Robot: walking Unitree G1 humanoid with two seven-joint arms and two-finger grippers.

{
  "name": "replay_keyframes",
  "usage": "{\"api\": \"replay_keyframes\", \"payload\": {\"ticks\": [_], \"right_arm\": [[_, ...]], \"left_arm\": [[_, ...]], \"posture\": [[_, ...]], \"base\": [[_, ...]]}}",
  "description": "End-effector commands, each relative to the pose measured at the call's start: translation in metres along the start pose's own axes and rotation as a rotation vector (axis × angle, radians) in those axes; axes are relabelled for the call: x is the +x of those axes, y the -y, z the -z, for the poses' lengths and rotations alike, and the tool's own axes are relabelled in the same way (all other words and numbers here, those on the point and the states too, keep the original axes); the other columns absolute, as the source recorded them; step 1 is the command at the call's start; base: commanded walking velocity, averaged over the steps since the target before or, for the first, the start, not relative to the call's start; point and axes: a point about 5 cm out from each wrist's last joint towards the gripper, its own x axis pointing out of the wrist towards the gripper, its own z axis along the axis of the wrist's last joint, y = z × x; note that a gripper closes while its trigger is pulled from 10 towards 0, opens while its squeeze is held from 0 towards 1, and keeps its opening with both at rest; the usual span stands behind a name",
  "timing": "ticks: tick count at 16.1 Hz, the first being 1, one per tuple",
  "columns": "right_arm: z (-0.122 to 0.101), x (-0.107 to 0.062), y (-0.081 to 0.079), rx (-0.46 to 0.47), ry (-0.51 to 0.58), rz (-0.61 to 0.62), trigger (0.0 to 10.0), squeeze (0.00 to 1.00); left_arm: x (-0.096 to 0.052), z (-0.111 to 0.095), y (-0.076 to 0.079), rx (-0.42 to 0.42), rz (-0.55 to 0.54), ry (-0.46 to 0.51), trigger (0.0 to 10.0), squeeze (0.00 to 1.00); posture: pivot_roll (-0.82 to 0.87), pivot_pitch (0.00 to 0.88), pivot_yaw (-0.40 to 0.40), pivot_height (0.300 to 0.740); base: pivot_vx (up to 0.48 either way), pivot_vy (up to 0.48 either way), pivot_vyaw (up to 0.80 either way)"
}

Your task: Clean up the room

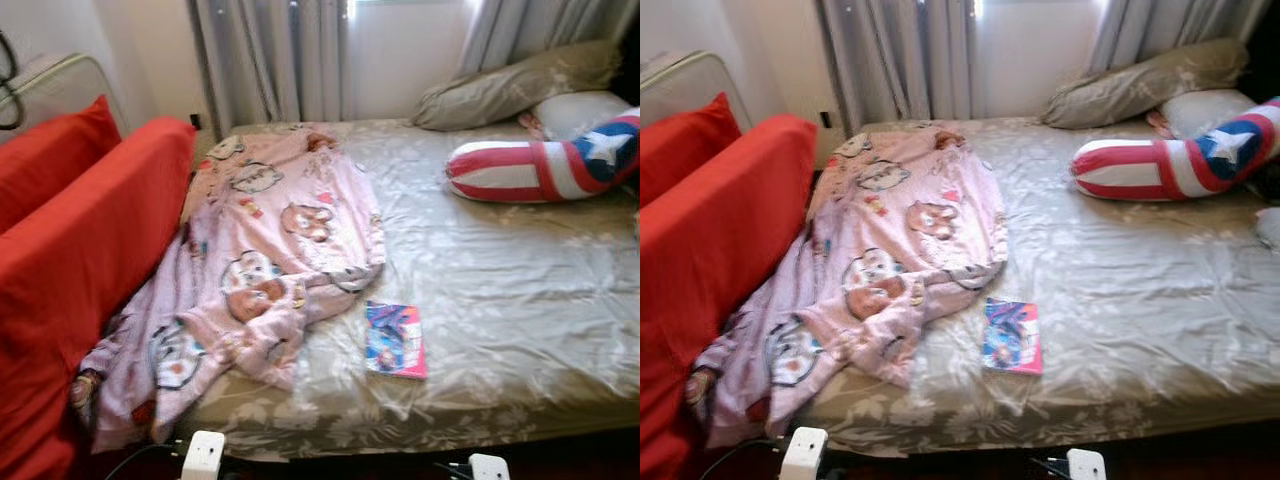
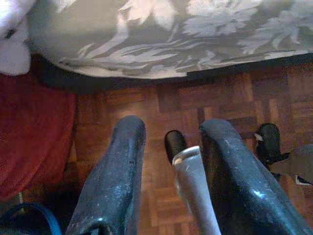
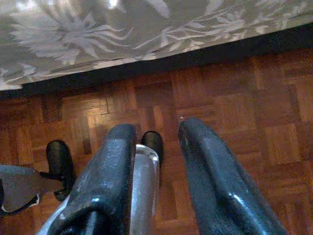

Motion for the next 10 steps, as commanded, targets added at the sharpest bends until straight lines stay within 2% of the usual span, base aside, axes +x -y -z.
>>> {"api": "replay_keyframes", "payload": {"ticks": [1,4,7,10], "right_arm": [[-0.004,0.001,-0.003,-0.001,0.01,0.003,10.0,0.0],[-0.006,0.005,-0.027,-0.005,0.01,-0.022,10.0,0.0],[-0.005,0.006,-0.037,-0.01,0.007,-0.032,10.0,0.0],[-0.006,0.006,-0.038,-0.013,0.009,-0.032,10.0,0.0]], "left_arm": [[0.001,-0.002,0.005,0.01,0.012,-0.002,10.0,0.0],[0.002,-0.003,0.005,0.007,0.009,-0.002,10.0,0.0],[0.002,-0.004,0.004,0.006,0.005,0.001,10.0,0.0],[0.002,-0.004,0.003,0.004,0.005,0.006,10.0,0.0]], "posture": [[0.02,0.0,0.019,0.74],[0.02,0.0,0.019,0.74],[0.02,0.0,0.02,0.74],[0.02,0.0,0.02,0.74]], "base": [[0.0,-0.454,0.0],[0.0,-0.087,0.0],[0.0,0.0,0.0],[0.0,0.0,0.0]]}}
